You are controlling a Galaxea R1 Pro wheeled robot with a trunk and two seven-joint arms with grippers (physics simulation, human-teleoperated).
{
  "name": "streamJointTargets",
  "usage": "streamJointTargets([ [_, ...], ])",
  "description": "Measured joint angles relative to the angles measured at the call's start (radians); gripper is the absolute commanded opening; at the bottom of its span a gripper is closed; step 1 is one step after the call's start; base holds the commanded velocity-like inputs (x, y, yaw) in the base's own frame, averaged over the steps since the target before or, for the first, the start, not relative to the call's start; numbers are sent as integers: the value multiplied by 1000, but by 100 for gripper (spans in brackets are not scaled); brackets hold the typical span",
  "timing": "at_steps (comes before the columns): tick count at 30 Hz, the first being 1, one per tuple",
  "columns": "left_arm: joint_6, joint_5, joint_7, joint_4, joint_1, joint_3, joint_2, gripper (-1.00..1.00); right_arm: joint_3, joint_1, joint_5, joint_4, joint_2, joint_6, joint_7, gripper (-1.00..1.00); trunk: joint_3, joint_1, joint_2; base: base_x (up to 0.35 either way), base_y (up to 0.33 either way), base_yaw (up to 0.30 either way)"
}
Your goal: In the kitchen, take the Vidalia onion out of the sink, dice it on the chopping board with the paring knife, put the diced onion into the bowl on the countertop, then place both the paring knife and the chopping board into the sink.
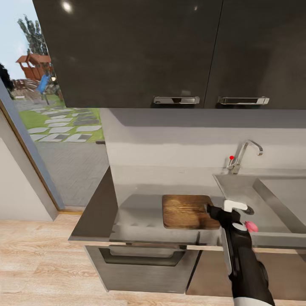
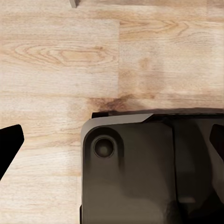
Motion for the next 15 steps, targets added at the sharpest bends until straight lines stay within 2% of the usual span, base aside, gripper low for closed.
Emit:
streamJointTargets([
  [10, 0, 0, 0, 0, 0, 0, 0, 100, 2, 155, 10, -73, 0, -123, 134, 100, 0, 0, 0, -12, 0, 0],
  [15, 0, 0, 0, 0, 0, 0, 0, 100, 3, 215, 12, -98, 0, -177, 153, 100, 0, 0, 0, -228, 0, 0],
])
